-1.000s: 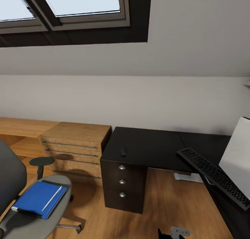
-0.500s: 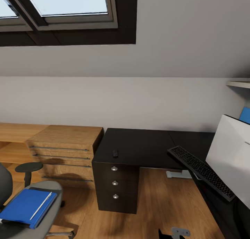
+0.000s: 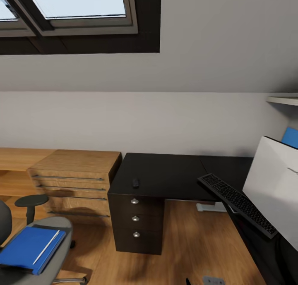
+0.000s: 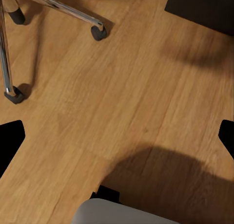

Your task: In the bedroom, organize the workspace by keeping the computer under the desk, ensuring the monitor is on the desk, placing the keyboard on the desk next to the monitor, placing the mouse on the desk next to the keyboard, moving the folder from the swivel chair onto the desk next to the mouse, stacking the notebook on top of the folder with the pen on top of the notebook, and positioning the swivel chair next to the desk.

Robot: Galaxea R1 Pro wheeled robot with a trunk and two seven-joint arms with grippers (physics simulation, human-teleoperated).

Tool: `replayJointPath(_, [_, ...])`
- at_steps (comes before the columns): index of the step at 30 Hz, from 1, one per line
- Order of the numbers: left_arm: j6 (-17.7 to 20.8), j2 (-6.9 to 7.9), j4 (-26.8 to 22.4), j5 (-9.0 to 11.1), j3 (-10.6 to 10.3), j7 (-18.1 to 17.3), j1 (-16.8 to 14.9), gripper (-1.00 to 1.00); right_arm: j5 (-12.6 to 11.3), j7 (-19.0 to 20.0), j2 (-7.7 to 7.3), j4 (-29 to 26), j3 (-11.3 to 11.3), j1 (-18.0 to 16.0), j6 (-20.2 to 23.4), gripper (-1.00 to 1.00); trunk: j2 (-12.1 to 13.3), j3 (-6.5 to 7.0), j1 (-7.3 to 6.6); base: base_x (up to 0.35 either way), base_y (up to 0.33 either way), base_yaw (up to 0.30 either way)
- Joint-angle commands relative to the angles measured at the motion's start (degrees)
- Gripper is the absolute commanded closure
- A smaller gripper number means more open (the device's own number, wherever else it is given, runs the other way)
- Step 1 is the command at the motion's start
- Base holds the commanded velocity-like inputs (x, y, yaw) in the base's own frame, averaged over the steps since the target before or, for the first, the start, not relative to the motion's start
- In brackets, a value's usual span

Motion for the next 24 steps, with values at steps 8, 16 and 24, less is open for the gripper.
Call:
replayJointPath(8, [0.0, -0.04, -0.1, -0.3, 0.2, 0.1, 0.0, -1.0, 0.3, 0.0, 0.24, 0.1, -0.4, -0.1, -0.3, -1.0, 0.0, -0.05, 0.0, 0.0, 0.0, -0.225])
replayJointPath(16, [-0.1, -0.04, -0.1, -0.3, 0.2, 0.1, 0.0, -1.0, 0.3, 0.0, 0.26, 0.0, -0.4, -0.1, -0.3, -1.0, 0.0, -0.05, 0.0, 0.0, 0.0, -0.255])
replayJointPath(24, [-0.9, -0.03, -0.1, -0.2, 0.3, 0.1, 0.0, -1.0, 0.4, 0.0, 0.33, 0.0, -0.4, -0.1, -0.3, -1.0, 0.0, -0.05, 0.0, 0.0, 0.0, -0.258])
